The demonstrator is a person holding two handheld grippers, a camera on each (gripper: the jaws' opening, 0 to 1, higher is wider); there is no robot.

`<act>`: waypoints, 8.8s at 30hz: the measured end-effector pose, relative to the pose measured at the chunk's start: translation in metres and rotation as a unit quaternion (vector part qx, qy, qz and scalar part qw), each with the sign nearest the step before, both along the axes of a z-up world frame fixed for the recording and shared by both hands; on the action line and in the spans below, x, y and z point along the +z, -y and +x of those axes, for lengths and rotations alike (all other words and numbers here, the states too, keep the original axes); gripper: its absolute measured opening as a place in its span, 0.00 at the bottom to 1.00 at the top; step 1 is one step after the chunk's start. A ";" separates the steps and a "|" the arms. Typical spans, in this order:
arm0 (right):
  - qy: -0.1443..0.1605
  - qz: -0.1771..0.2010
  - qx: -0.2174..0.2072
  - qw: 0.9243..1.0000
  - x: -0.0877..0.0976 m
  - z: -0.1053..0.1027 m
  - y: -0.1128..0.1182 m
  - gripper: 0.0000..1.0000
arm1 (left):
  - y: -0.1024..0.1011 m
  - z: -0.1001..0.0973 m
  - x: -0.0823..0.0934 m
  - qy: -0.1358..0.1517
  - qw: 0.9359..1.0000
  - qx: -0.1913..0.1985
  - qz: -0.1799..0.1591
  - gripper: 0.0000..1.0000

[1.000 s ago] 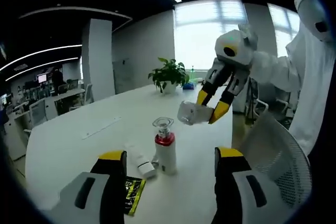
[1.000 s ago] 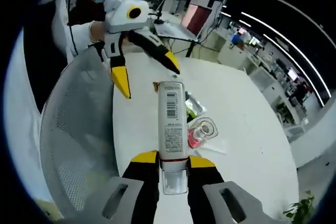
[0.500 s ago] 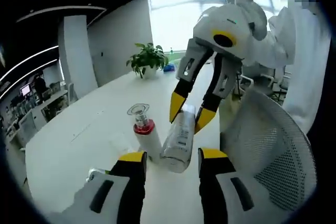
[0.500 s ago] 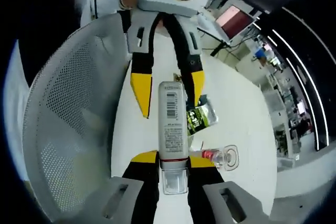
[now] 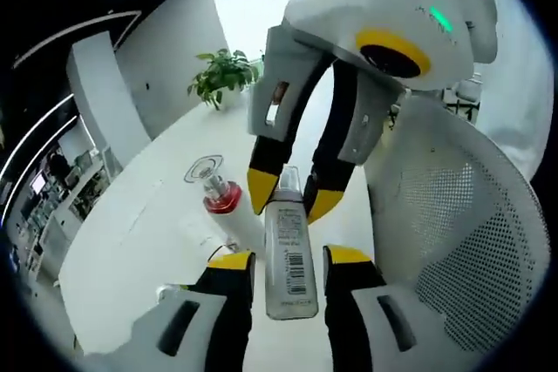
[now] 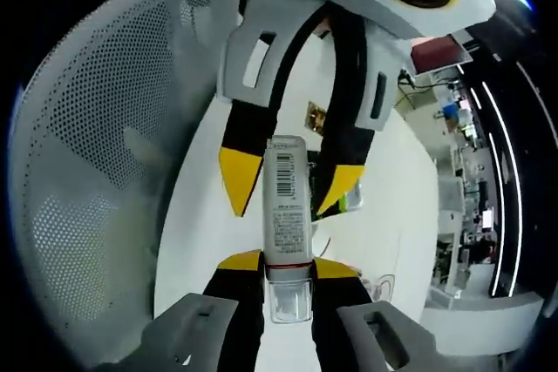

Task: Arrange the skincare products in the storage area until every visible bottle or jar stands upright without overlapping.

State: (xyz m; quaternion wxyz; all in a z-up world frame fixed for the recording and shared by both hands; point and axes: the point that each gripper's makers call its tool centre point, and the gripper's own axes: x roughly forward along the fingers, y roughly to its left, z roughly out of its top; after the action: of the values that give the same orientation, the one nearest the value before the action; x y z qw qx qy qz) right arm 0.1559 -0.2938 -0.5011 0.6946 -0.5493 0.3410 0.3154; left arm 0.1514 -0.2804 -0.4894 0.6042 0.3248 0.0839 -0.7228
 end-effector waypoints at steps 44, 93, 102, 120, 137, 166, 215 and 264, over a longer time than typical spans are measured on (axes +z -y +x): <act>0.077 0.047 0.022 0.996 0.006 0.005 0.012 0.24 | 0.017 0.002 0.007 -0.129 0.988 0.015 -0.084 0.20; 0.049 0.810 -0.260 0.523 0.095 0.000 0.022 0.20 | 0.014 -0.005 0.054 -0.387 0.901 0.024 -0.197 0.19; 0.049 0.787 -0.264 0.556 0.097 0.003 0.016 0.12 | 0.015 -0.011 0.043 -0.382 0.908 0.022 -0.173 0.20; 0.100 0.671 -0.278 0.680 0.079 0.012 0.010 0.11 | 0.013 0.001 -0.012 -0.189 0.977 0.054 -0.081 0.41; 0.139 0.731 -0.401 0.534 0.064 0.021 0.020 0.11 | 0.023 0.025 0.002 0.097 0.988 0.072 -0.093 0.39; 0.163 0.757 -0.324 0.543 0.099 0.006 0.033 0.12 | 0.021 0.003 0.044 -0.276 0.937 0.079 -0.197 0.20; 0.145 0.765 -0.328 0.535 0.104 0.002 0.028 0.12 | 0.023 -0.020 0.045 -0.299 0.936 0.045 -0.180 0.22; 0.119 0.771 -0.248 0.574 0.113 -0.009 0.009 0.23 | 0.014 -0.038 0.049 -0.424 0.893 -0.008 -0.149 0.20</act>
State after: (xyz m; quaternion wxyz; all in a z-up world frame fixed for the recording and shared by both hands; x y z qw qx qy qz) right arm 0.1472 -0.3028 -0.3879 0.9413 0.2670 0.0061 0.2064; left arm 0.1138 -0.2948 -0.4400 0.5465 -0.1059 0.2206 -0.8009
